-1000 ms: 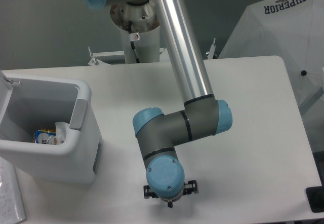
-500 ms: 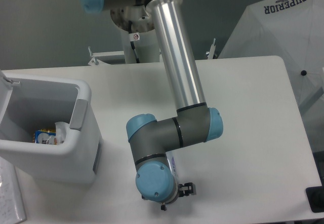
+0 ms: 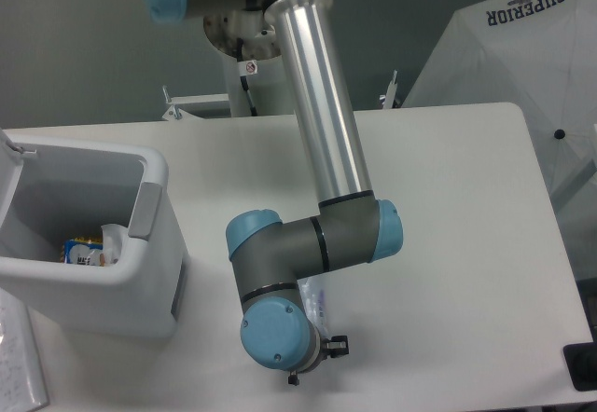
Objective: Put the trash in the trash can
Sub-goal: 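Lower the gripper around the bottle's capped end and close on it, then lift the bottle and carry it over the white bin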
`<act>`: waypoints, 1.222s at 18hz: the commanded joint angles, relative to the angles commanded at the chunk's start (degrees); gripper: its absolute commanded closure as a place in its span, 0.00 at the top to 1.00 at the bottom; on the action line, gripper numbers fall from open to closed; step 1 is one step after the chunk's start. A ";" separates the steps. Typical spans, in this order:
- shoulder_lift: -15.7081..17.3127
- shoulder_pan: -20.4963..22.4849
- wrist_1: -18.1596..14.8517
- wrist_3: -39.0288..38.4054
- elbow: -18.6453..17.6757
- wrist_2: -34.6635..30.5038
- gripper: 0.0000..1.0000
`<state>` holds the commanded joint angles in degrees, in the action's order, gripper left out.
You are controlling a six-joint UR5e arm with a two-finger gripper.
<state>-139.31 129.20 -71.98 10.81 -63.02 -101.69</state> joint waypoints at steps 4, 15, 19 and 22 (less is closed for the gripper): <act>1.22 0.00 0.00 0.09 0.00 0.17 0.27; 11.16 1.49 11.49 0.88 0.17 10.62 0.27; 13.27 1.58 18.09 0.97 1.14 17.56 0.27; 15.46 1.58 19.86 0.44 2.11 21.52 0.27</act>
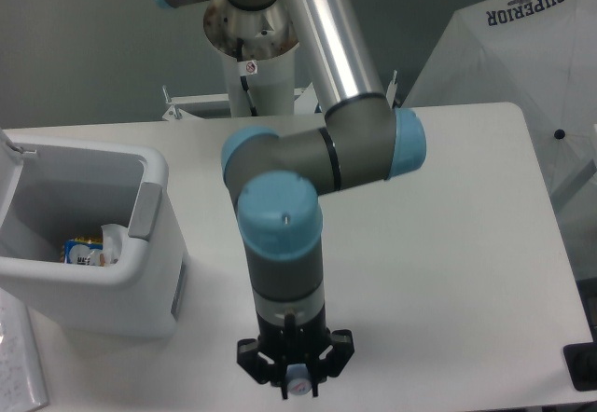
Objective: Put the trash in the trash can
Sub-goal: 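Lift the bottle and carry it over the white bin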
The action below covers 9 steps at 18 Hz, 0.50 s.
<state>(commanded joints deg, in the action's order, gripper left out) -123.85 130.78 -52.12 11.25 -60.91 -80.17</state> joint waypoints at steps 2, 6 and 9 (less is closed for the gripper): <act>2.11 0.52 1.32 -0.27 0.79 4.38 0.27; 6.94 3.59 2.38 -2.37 1.50 19.66 0.27; 9.67 5.53 2.64 -2.03 1.59 27.33 0.27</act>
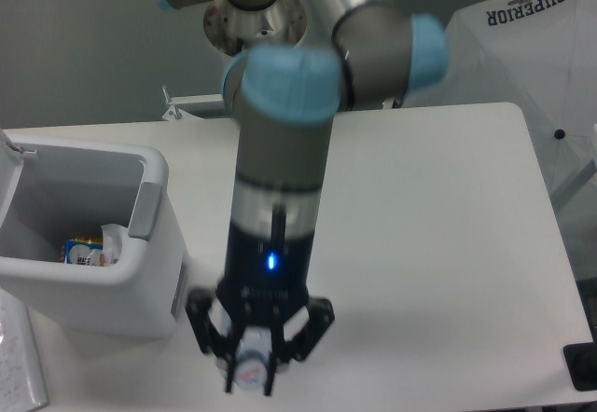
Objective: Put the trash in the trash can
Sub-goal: 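Lift the bottle and carry it over the white bin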
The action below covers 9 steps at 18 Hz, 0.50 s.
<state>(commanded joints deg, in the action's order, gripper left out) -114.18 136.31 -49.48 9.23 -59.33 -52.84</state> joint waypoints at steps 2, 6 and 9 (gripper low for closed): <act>0.62 0.27 0.53 0.00 -0.09 2.73 0.27; 1.76 -0.26 1.67 -0.09 -0.09 6.25 0.27; 1.77 -1.13 2.20 -0.26 -0.26 9.23 0.27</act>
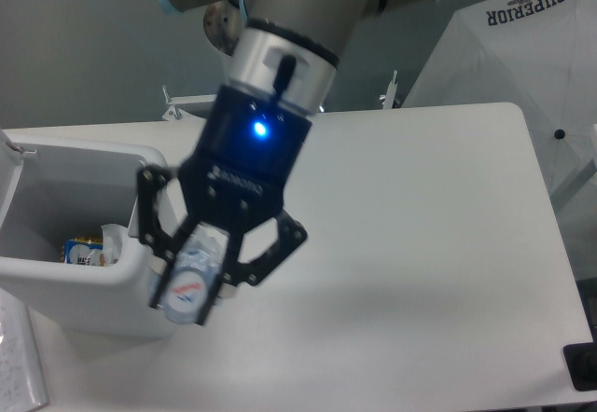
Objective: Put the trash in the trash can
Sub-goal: 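Lift the bottle and carry it over the white bin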
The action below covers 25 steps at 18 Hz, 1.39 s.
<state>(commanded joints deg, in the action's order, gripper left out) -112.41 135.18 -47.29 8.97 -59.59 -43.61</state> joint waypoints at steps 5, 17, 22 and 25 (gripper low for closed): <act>3.51 -1.66 0.00 0.00 -2.63 3.27 0.27; 7.47 -5.89 0.87 2.20 -10.63 3.09 0.30; 6.68 -7.47 1.32 5.09 -13.09 2.83 0.31; 6.94 -8.61 1.32 6.59 -15.02 2.74 0.34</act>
<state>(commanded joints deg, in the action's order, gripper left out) -105.47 126.57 -45.97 15.56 -74.61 -40.87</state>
